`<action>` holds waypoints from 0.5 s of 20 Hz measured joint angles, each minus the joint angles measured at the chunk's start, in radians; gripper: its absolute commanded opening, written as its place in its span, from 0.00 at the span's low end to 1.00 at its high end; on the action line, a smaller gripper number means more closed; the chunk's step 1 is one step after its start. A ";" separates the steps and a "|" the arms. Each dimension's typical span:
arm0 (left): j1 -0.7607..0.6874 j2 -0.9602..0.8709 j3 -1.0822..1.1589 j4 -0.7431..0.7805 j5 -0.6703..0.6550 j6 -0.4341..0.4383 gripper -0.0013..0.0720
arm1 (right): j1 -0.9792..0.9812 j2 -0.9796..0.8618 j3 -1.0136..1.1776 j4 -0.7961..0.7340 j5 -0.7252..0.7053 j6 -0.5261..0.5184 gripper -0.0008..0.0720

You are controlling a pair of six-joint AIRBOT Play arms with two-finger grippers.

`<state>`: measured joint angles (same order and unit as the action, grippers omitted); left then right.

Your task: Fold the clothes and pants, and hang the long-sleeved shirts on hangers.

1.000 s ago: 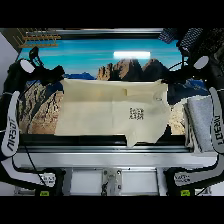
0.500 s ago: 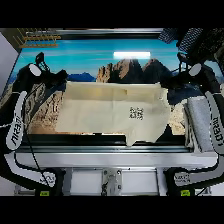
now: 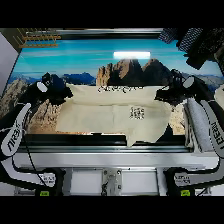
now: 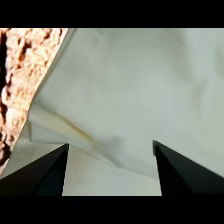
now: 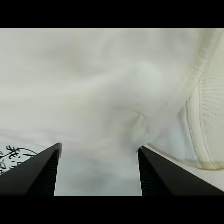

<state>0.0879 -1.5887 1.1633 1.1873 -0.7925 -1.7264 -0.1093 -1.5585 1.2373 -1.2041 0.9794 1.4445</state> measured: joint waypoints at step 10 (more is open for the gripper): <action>0.185 0.406 -0.371 0.152 -0.157 -0.055 0.78 | -0.102 0.433 -0.111 -0.087 0.100 0.000 0.71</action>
<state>0.2733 -1.1828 0.7925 1.3396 -0.9497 -1.7813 -0.2115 -1.1259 1.1263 -1.2911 1.0798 1.4445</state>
